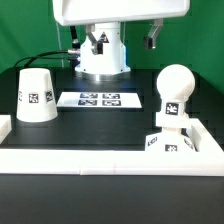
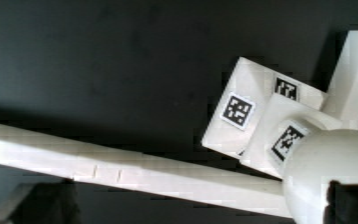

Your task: Assemble lamp

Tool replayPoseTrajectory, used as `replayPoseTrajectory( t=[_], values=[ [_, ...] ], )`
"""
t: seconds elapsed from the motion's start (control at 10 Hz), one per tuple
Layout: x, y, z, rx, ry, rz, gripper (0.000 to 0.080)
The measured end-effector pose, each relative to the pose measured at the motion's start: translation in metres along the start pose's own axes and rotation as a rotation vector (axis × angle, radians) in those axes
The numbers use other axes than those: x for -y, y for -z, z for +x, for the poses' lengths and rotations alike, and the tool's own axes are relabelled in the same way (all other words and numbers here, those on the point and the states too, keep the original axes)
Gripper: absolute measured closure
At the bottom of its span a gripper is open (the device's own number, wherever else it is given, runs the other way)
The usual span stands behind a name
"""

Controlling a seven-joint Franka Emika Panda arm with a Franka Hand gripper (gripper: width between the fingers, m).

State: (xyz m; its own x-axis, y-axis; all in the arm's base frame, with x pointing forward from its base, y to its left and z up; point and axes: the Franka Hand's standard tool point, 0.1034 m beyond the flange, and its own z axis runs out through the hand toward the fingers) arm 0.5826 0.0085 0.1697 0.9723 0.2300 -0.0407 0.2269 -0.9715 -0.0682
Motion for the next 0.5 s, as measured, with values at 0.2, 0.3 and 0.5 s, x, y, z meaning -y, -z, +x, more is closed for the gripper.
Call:
replayPoseTrajectory(
  t=[0.2,0.3,0.5],
  values=[
    [0.002,-0.004,-0.007,-0.001,0.005,-0.002,0.0101],
    [-0.001,-0.007,-0.024,0.011,0.002,0.002,0.0101],
    [-0.017,-0.013,-0.049,0.035,-0.037,0.005,0.0101]
  ],
)
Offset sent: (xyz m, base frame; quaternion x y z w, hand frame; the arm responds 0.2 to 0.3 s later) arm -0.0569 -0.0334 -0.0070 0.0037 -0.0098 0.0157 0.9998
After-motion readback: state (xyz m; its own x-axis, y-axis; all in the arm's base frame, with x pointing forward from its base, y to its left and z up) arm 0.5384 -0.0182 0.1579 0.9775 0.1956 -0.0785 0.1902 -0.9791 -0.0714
